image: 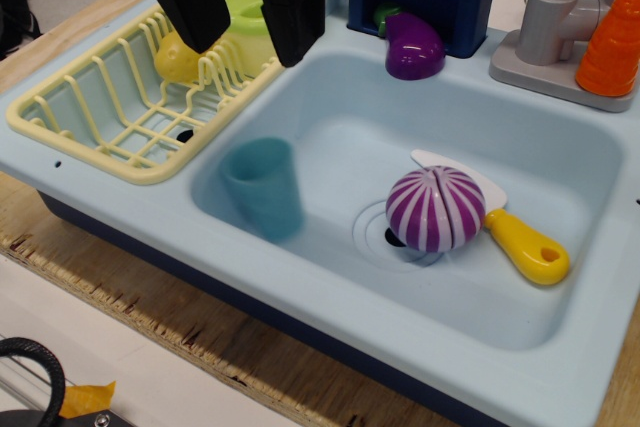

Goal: Put cup from counter or drying rack into sink

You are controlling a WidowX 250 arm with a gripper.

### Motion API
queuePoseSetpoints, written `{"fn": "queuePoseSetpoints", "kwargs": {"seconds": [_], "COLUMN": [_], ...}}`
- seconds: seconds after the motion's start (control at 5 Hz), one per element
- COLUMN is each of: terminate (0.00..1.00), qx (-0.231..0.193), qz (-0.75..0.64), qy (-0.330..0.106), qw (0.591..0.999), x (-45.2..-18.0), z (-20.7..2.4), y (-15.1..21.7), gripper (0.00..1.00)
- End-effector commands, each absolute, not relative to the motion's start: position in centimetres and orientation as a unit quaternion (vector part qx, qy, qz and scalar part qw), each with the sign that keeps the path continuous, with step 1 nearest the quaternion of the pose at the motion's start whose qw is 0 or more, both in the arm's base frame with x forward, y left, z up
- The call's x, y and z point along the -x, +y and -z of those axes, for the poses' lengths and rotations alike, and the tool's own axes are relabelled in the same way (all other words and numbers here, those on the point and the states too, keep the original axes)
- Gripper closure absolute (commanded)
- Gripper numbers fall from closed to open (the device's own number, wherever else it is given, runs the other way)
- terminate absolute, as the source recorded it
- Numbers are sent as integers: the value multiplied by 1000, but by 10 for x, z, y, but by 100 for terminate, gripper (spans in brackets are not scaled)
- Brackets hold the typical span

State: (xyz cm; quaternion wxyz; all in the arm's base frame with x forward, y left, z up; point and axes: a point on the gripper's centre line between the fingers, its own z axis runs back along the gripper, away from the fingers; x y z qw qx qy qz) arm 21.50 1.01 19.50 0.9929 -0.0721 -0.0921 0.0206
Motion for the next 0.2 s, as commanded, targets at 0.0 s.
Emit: {"fn": "queuePoseSetpoints", "kwargs": {"seconds": [0.0], "terminate": [100], "qx": [71], "qz": [-18], "qy": [-100], "qw": [992], "x": [-216], "z": [-199], "y": [10], "gripper": [0]}}
